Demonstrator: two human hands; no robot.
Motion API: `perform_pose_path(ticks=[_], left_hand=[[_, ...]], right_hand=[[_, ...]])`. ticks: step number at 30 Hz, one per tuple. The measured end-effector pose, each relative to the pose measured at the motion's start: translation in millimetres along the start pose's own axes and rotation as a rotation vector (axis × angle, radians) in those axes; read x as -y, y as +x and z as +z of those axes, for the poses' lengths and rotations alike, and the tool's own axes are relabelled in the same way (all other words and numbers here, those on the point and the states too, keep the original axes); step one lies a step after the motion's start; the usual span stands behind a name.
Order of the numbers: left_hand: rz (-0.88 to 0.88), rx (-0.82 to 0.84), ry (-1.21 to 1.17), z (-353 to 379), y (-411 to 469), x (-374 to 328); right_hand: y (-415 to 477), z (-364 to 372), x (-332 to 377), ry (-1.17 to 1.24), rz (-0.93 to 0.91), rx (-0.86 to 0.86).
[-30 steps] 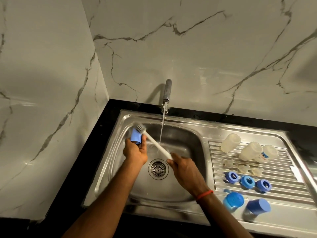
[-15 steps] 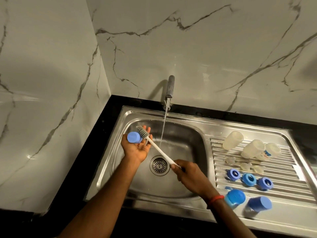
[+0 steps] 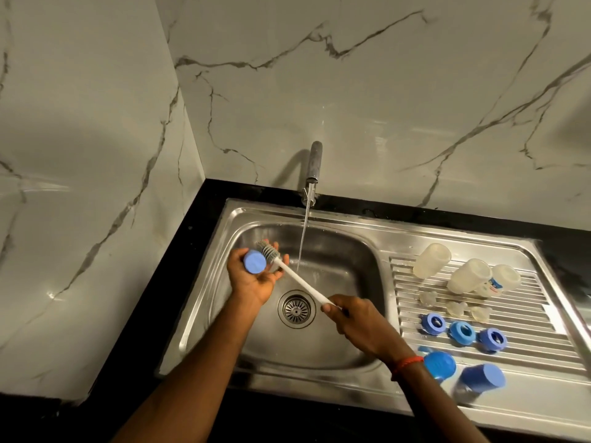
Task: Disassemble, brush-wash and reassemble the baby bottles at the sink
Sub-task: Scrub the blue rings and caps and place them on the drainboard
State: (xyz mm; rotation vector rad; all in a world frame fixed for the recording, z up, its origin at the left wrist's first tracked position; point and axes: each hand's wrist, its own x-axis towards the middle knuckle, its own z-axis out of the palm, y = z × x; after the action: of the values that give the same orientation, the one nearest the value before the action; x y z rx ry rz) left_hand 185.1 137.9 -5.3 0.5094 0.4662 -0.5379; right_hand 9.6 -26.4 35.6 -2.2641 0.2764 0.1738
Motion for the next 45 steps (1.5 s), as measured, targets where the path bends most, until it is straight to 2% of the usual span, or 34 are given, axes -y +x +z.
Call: perform_pose_path(ticks=[5, 9, 13, 16, 22, 26, 29, 33, 35, 38, 40, 43, 45], left_hand=[[-0.009, -0.048, 0.037, 12, -4, 3], [-0.002, -0.134, 0.181, 8, 4, 1], [-0.015, -0.113, 0.189, 3, 6, 11], [0.043, -0.053, 0.249, 4, 3, 11], [0.069, -0.028, 0.482, 6, -3, 9], [0.068, -0.022, 0.517, 6, -4, 3], [0.071, -0.052, 0.617, 4, 4, -3], [0.199, 0.022, 1.127, 6, 15, -12], [0.252, 0.089, 1.291, 12, 17, -18], [0.227, 0.261, 1.432, 22, 14, -16], [0.234, 0.288, 1.466, 28, 13, -12], [0.372, 0.281, 1.422, 36, 15, -12], [0.512, 0.245, 1.409, 41, 19, -14]], right_hand=[[5, -2, -4, -0.022, -0.021, -0.026], [-1, -17, -23, -0.065, 0.011, -0.037], [15, -21, -29, -0.094, 0.065, -0.278], [31, -25, -25, -0.117, 0.079, -0.364], [44, -29, -22, -0.105, 0.081, -0.353], [29, -41, -25, -0.081, -0.039, -0.253], [14, -52, -34, -0.207, -0.127, -0.216], [7, -71, -43, -0.554, -0.219, -0.4], [7, -81, -39, -0.724, -0.237, -0.474], [10, -86, -28, -0.893, -0.465, -0.568], [14, -85, -23, -0.928, -0.555, -0.621], [19, -76, -17, -0.83, -0.405, -0.594], [22, -60, -18, -0.78, -0.306, -0.49]])
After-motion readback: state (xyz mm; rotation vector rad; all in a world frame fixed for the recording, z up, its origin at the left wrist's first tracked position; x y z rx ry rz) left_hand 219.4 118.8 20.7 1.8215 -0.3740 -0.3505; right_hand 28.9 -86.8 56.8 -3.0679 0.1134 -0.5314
